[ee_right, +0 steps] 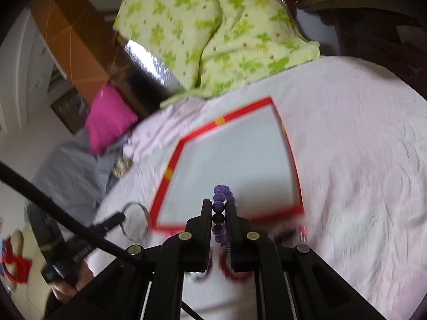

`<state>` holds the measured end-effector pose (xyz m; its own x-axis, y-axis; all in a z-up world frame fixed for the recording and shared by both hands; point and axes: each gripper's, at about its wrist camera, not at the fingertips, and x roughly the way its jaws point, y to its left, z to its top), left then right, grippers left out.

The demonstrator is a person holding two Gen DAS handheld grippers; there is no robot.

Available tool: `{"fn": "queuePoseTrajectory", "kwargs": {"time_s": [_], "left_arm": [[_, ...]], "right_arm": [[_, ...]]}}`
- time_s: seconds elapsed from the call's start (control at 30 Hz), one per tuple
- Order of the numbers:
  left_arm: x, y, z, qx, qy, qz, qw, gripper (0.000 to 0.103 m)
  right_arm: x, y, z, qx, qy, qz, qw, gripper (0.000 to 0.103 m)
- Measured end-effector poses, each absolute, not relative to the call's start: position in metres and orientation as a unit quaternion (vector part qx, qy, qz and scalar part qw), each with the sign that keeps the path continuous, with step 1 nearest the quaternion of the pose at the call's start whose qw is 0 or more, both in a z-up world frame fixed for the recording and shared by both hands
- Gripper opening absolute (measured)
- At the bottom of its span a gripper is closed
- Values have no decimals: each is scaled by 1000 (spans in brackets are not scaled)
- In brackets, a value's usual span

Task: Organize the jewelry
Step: 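Place the silver bangle in the tray with the left tool while the right tool places the purple bracelet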

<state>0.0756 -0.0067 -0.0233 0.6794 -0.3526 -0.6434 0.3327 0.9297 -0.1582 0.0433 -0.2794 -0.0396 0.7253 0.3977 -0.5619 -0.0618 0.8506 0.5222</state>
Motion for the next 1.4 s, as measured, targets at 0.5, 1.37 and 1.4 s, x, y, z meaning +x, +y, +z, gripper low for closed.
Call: {"fn": "queuePoseTrajectory", "kwargs": {"time_s": [0.5,1.37,1.4], "left_arm": [[121,-20,-54,7,375,-148,915,17],[126,-10,-77,7,420,-116,900,46],[127,-10,-79,7,422,-115,899,46]], "right_arm": [[120,-289,-74,247,407,96,874,17],[116,-296,-88,251,438,72,860,3],[118,-293,-86,248,434,74,863,3]]}}
